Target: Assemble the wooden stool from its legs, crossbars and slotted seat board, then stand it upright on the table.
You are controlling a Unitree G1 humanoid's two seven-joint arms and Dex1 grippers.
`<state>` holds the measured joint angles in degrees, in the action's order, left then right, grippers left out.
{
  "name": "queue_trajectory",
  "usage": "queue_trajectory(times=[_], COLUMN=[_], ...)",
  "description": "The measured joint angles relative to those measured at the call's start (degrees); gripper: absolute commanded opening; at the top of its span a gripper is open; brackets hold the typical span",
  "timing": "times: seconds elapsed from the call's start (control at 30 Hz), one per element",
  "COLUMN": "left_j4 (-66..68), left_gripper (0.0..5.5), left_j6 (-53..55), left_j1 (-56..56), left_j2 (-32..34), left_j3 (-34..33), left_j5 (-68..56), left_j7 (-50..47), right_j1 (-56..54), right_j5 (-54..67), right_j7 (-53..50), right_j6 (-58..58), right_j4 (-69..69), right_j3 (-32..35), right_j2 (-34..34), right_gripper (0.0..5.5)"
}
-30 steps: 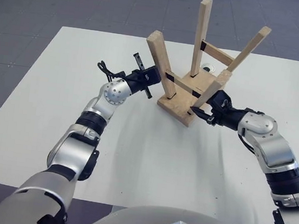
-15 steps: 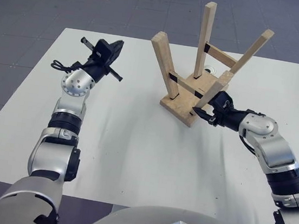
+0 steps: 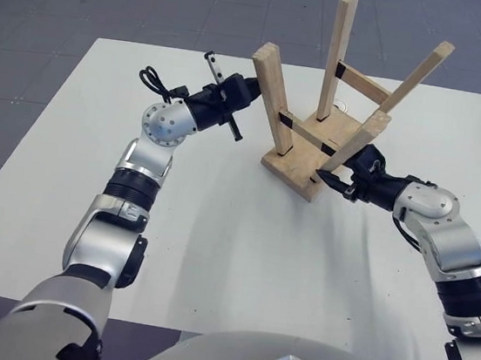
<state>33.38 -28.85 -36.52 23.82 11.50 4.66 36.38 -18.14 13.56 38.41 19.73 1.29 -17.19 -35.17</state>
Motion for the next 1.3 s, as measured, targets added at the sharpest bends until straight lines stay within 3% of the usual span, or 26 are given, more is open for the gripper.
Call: queue_trajectory(times=[0.1, 0.37, 0.4, 0.6, 0.73, 0.87, 0.97, 1.17, 1.3], left_j4=[-6.11, -25.77, -27.39, -30.68, -30.56, -19.05, -5.81, 20.08, 27.21], left_gripper=[0.1, 0.1, 0.1, 0.1, 0.1, 0.1, 0.1, 0.1, 0.1], left_j6=[0.14, 8.56, 10.19, 14.19, 16.14, 20.84, 21.22, 18.6, 19.0], left_j1=[4.93, 16.24, 17.3, 20.17, 21.8, 19.38, 12.99, 1.46, -2.9], left_j2=[3.32, 3.89, 4.18, 4.43, 3.51, 0.7, -4.08, -8.45, -9.14], left_j3=[-1.28, -7.96, -8.74, -9.99, -7.07, -2.71, -1.12, 0.0, -0.27], left_j5=[0.39, -0.03, -0.05, -0.92, -0.23, 3.68, 5.23, 6.91, 6.68], left_j7=[-0.29, -6.56, -6.96, -7.94, -7.55, -8.31, -11.01, -13.19, -10.3], right_j1=[-3.44, -2.31, -1.81, 1.7, 2.93, 4.06, 0.31, -8.66, -19.88], right_j5=[-0.2, -2.18, -2.18, -3.28, -2.08, 6.69, 12.59, -2.73, -6.47], right_j7=[1.9, -1.86, -2.04, -3.62, -2.29, -1.76, -7.09, -21.27, -25.25], right_j6=[-1.24, -9.33, -9.35, -7.87, -4.69, 2.28, 4.69, -7.61, -16.19], right_j4=[-5.4, -8.15, -8.27, -12.09, -11.18, -7.77, -10.81, -37.7, -56.47], right_j3=[-2.06, -4.1, -3.56, 1.35, 4.81, 14.76, 23.54, 19.45, 19.4], right_j2=[0.21, 1.14, 1.55, 3.57, 3.89, 4.59, 9.15, 14.83, 19.48], right_gripper=[2.03, 2.03, 2.45, 3.44, 3.44, 3.44, 3.44, 3.44, 3.44])
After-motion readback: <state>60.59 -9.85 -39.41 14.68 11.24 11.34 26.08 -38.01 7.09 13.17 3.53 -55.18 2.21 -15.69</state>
